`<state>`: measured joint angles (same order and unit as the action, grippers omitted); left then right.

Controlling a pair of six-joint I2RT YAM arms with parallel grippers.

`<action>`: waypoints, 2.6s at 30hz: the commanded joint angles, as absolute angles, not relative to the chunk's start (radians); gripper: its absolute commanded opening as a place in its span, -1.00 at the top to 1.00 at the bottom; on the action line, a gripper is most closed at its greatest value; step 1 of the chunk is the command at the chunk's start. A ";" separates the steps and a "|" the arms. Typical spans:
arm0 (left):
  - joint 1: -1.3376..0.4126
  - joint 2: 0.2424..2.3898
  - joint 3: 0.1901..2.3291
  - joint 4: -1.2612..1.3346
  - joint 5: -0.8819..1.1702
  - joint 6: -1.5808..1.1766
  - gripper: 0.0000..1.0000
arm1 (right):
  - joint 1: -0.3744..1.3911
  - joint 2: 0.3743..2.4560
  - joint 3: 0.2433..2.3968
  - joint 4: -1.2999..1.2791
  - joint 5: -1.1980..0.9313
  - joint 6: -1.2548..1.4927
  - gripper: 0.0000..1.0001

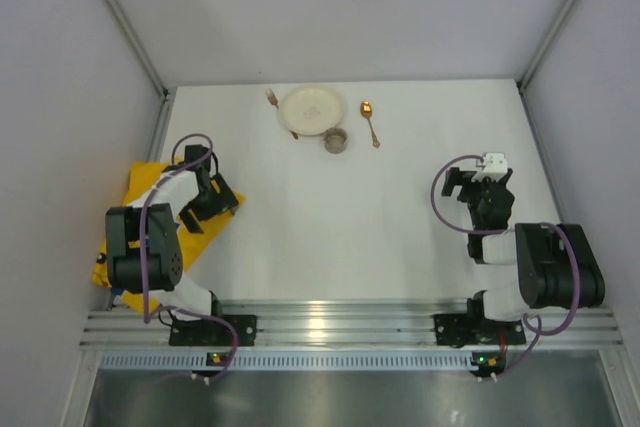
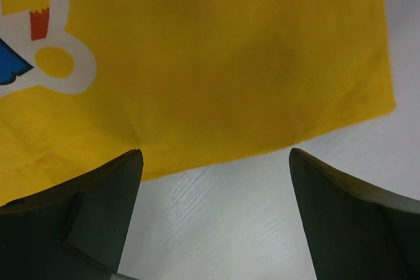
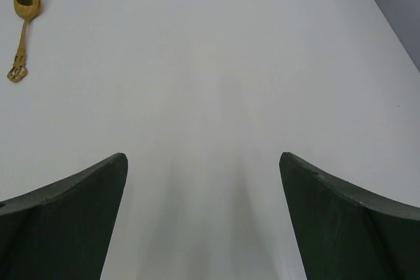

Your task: Set the dinner table for one person

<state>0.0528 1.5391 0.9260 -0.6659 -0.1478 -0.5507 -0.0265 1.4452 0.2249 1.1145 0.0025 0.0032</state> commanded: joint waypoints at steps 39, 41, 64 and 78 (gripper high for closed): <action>-0.461 1.696 1.299 -0.525 0.166 -1.091 1.00 | -0.018 1.450 0.255 1.166 -0.003 0.008 -0.99; -0.498 1.729 1.328 -0.529 0.167 -1.130 1.00 | -0.018 1.451 0.256 1.160 0.020 0.009 -0.99; -0.730 2.052 1.578 -0.316 0.247 -1.349 0.60 | 0.136 0.885 0.538 0.250 -0.086 0.058 -0.99; -0.670 1.626 1.436 -0.721 -0.110 -1.066 -0.96 | 0.221 0.660 0.538 0.158 -0.117 0.087 -1.00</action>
<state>-0.7090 1.7752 1.4845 -0.4782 0.0696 -1.1397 0.1970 0.6575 0.4919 0.1631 -0.1112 0.0124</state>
